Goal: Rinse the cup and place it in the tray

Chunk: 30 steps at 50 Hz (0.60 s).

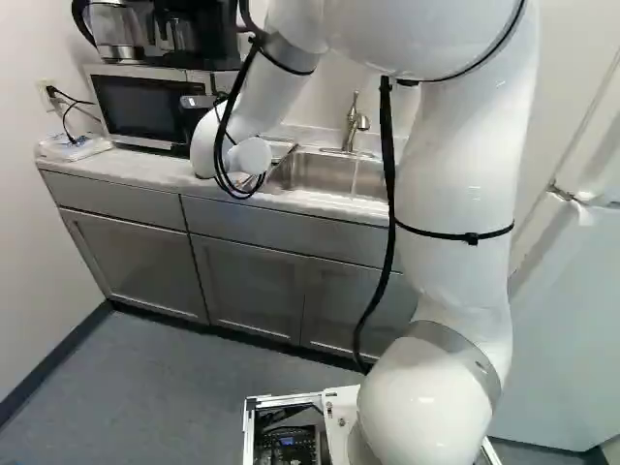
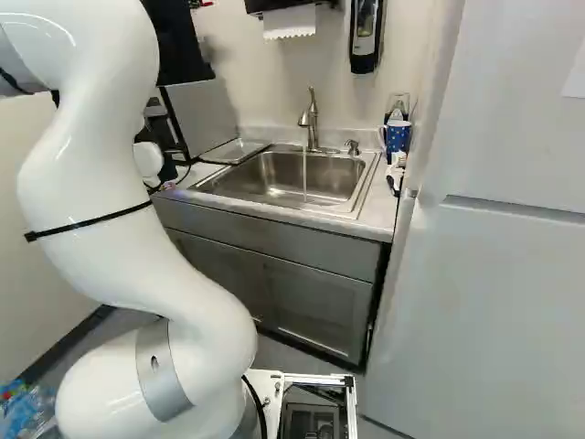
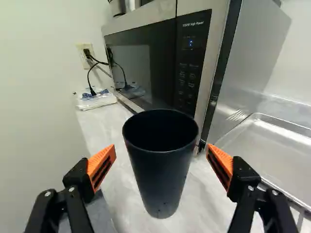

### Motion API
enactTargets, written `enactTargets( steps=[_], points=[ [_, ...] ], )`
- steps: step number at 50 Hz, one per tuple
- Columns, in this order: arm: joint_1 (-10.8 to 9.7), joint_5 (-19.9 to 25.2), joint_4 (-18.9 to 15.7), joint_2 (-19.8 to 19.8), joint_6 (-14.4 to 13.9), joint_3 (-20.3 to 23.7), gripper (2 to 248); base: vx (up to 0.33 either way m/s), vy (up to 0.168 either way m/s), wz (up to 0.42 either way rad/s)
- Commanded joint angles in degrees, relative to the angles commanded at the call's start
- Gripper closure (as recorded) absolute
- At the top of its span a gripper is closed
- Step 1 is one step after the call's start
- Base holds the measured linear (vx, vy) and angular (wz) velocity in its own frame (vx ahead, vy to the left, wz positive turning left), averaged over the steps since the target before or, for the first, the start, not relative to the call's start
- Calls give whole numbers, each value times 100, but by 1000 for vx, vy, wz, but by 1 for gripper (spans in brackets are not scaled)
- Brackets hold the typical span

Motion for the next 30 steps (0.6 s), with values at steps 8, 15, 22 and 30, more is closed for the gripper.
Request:
enactTargets(
  steps=[8,15,22,30],
  points=[
    [0,205,0,-72,0,21,3,0,0,0],
    [0,338,0,-132,0,38,3,0,0,0],
    [0,344,0,-195,0,55,3,0,0,0],
    [0,344,0,-232,0,63,19,0,0,0]
  ],
)
